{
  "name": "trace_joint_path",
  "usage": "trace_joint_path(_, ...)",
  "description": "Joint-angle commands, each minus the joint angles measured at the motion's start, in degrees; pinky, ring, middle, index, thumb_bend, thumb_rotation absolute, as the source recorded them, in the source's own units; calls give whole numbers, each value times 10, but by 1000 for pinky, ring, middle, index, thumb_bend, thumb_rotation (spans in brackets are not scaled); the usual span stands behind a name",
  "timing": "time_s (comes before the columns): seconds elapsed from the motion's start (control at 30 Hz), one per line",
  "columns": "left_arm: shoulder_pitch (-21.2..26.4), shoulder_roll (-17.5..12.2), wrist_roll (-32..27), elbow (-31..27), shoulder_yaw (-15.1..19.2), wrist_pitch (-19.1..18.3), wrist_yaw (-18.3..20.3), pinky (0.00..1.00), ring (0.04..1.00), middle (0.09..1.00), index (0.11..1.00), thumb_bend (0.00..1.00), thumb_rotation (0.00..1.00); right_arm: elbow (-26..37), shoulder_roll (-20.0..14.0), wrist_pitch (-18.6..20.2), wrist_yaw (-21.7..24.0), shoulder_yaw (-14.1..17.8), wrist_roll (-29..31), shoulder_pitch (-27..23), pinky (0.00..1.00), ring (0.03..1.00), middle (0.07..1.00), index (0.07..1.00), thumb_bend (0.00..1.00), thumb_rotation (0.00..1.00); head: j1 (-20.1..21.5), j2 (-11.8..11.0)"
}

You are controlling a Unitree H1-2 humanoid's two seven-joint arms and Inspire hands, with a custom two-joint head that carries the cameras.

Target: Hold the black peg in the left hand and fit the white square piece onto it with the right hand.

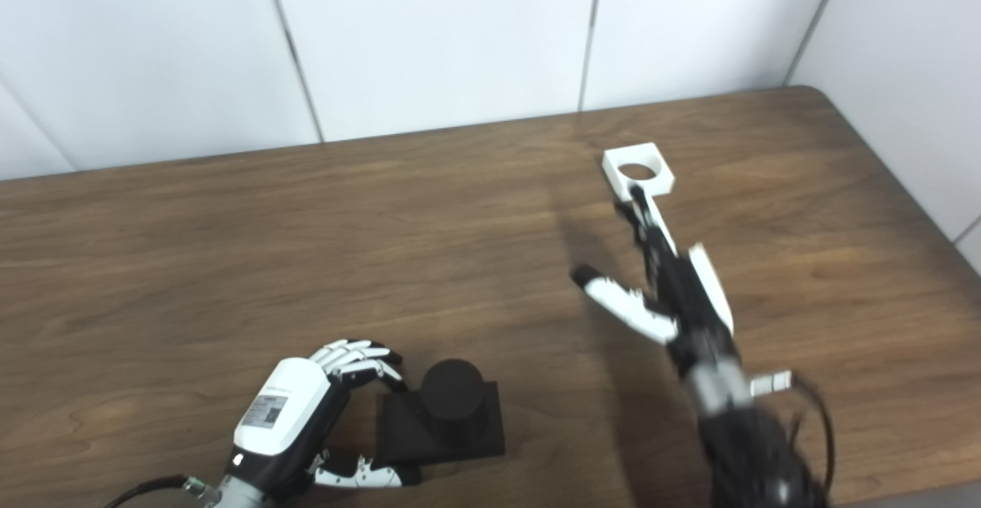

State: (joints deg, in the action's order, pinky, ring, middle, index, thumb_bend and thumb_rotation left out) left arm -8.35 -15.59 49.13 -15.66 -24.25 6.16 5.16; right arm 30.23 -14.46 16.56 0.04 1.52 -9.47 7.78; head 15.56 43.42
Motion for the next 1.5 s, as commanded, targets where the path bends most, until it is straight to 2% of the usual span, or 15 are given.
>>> trace_joint_path(0.0, 1, -9, 8, 23, 7, -6, 5, 836, 826, 768, 486, 521, 48, 19, -54, 31, 19, 7, -64, -39, 1000, 991, 963, 959, 775, 392, 1, -1)
trace_joint_path(0.1, 0, -7, 4, 25, 10, -1, 4, 839, 827, 770, 486, 521, 48, 5, -109, 74, 50, 4, -115, -88, 951, 963, 955, 927, 823, 323, 9, -5)
trace_joint_path(0.23, 0, -9, 2, 31, 14, 6, 0, 839, 827, 770, 486, 521, 48, -25, -146, 95, 77, -5, -144, -124, 959, 984, 965, 920, 873, 263, 22, -24)
trace_joint_path(0.3, -3, -10, 3, 29, 15, 6, 1, 835, 822, 768, 486, 521, 48, -48, -164, 97, 95, -10, -153, -145, 945, 996, 974, 918, 907, 225, 25, -30)
trace_joint_path(0.43, -9, -13, 3, 25, 18, 11, -4, 824, 814, 763, 486, 521, 48, -102, -190, 79, 117, -25, -172, -181, 920, 1000, 983, 907, 940, 179, 39, -46)
trace_joint_path(0.57, -15, -17, 2, 29, 24, 20, -12, 812, 809, 758, 485, 521, 47, -163, -212, 64, 128, -53, -202, -222, 976, 1000, 988, 903, 952, 187, 59, -59)
trace_joint_path(0.87, -22, -25, -6, 52, 34, 47, -31, 836, 822, 765, 486, 520, 48, -312, -231, 53, 147, -116, -258, -323, 1000, 1000, 993, 885, 917, 187, 80, -80)
trace_joint_path(1.13, -24, -30, -6, 66, 37, 63, -46, 843, 823, 769, 486, 521, 50, -377, -237, 38, 157, -149, -290, -374, 988, 1000, 984, 875, 909, 172, 90, -88)
trace_joint_path(1.33, -27, -33, -3, 72, 40, 67, -53, 832, 828, 775, 486, 521, 50, -425, -237, 20, 156, -171, -308, -408, 993, 1000, 981, 869, 915, 203, 97, -97)
trace_joint_path(1.47, -30, -33, -7, 75, 42, 71, -61, 843, 832, 776, 486, 520, 49, -451, -239, 9, 161, -186, -320, -428, 995, 1000, 977, 860, 915, 237, 96, -95)
